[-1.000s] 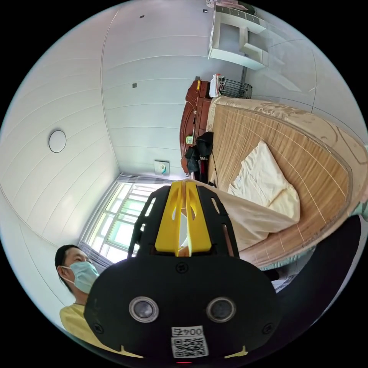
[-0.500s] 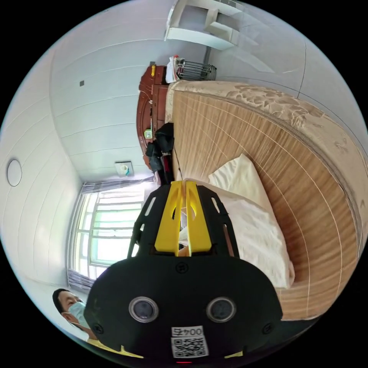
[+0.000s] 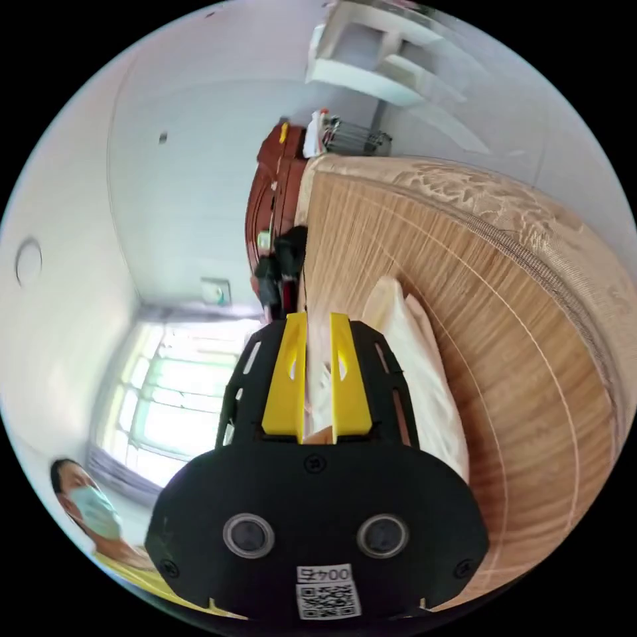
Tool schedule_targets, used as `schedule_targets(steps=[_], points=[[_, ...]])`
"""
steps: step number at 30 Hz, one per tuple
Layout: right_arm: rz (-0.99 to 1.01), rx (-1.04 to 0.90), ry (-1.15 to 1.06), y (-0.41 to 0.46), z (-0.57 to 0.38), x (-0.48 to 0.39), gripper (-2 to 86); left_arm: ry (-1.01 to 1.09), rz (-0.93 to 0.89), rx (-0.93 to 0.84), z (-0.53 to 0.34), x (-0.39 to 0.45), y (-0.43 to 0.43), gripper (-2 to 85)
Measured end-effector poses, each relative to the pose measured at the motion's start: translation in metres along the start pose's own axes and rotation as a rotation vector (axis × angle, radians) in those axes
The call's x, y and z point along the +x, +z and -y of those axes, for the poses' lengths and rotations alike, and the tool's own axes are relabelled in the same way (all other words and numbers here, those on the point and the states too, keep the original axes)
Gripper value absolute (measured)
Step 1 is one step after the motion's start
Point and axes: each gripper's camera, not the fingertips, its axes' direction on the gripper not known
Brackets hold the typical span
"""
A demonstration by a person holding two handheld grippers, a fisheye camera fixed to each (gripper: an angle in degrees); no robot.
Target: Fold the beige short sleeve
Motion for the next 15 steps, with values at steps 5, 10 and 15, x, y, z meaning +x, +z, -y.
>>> schedule_targets(steps=[5,10,15], points=[[-0.516,-0.212,-0.432,0.000,-0.156,-0.114,6.1,0.342,0.182,-0.031,-0.143,0.077,-0.057,0.7],[-0.831,-0.151,-0.649,-0.006,-0.285,-0.167,4.4,0.417,0.283,-0.104,-0.271,0.111,-0.069,0.7],[-0.974,-0.192,-0.789,0.021,-0.341,-0.198,4.8,0.431,0.324,-0.157,-0.296,0.125,-0.055,0.6]])
